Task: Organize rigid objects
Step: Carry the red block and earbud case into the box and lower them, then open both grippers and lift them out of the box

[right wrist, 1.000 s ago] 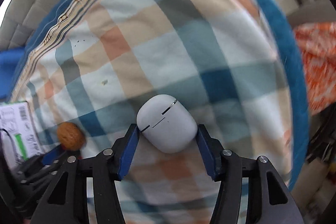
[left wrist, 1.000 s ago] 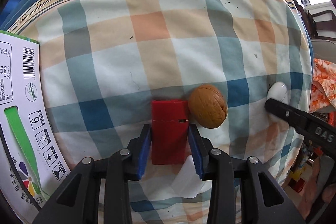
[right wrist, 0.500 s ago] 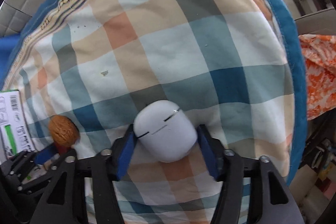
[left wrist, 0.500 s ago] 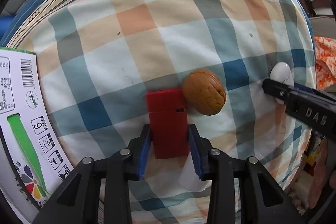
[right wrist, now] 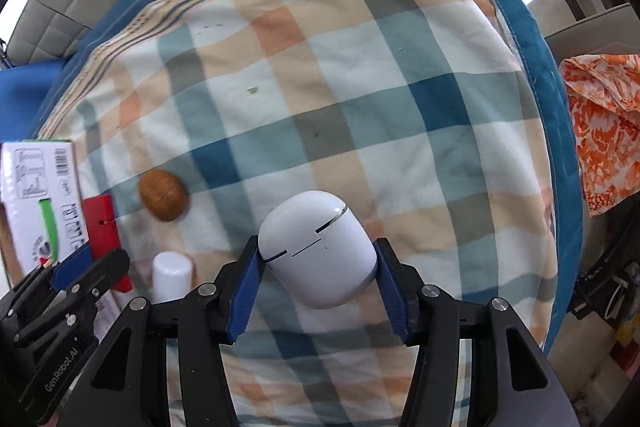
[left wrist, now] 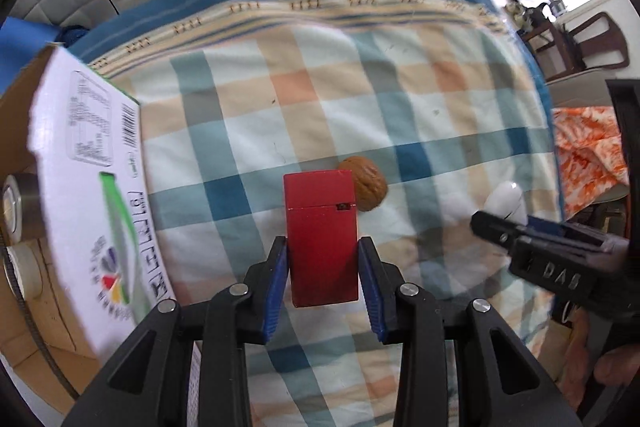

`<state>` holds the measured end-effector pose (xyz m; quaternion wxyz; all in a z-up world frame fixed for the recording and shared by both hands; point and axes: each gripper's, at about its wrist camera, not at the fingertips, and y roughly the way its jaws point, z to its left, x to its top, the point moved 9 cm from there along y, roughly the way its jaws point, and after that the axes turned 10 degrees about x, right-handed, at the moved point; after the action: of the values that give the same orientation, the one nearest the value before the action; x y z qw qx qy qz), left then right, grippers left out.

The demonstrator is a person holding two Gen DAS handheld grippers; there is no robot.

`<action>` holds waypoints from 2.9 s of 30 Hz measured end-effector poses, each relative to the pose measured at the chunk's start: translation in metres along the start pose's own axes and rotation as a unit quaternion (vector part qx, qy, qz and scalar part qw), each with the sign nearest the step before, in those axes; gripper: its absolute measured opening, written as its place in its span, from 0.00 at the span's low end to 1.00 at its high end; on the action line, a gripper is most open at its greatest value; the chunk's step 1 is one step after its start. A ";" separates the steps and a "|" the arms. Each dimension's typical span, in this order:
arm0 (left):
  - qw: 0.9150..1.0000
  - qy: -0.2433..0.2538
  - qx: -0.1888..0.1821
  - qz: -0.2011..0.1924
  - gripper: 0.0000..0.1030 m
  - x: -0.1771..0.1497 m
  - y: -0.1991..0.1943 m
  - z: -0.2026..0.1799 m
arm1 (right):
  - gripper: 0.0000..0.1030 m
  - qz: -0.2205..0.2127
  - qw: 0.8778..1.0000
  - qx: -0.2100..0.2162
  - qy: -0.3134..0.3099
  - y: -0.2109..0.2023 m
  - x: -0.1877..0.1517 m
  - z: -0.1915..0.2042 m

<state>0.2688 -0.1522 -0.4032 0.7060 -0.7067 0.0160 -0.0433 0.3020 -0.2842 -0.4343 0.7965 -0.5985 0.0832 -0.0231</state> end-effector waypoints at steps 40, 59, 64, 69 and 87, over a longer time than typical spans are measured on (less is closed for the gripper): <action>0.980 -0.198 0.003 -0.017 0.09 -0.099 -0.025 0.321 | 0.55 0.037 0.980 0.089 -0.174 0.066 -0.142 0.344; 0.979 -0.201 0.024 0.031 0.09 -0.110 0.043 0.356 | 0.56 0.066 0.985 0.047 -0.155 0.161 -0.136 0.373; 0.980 -0.196 0.025 0.032 0.09 -0.111 0.042 0.356 | 0.57 0.069 0.985 0.036 -0.157 0.166 -0.139 0.381; 0.981 -0.191 0.036 0.019 0.09 -0.106 0.028 0.353 | 0.70 0.058 0.985 0.034 -0.160 0.155 -0.137 0.384; 0.981 -0.169 0.065 -0.071 0.33 -0.113 -0.099 0.326 | 0.84 -0.031 0.978 0.013 -0.205 0.030 -0.144 0.363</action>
<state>0.1803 0.1822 -0.3085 0.7379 -0.6559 -0.1567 0.0262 0.2165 0.0882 -0.3496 0.8031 -0.5825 -0.1009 0.0743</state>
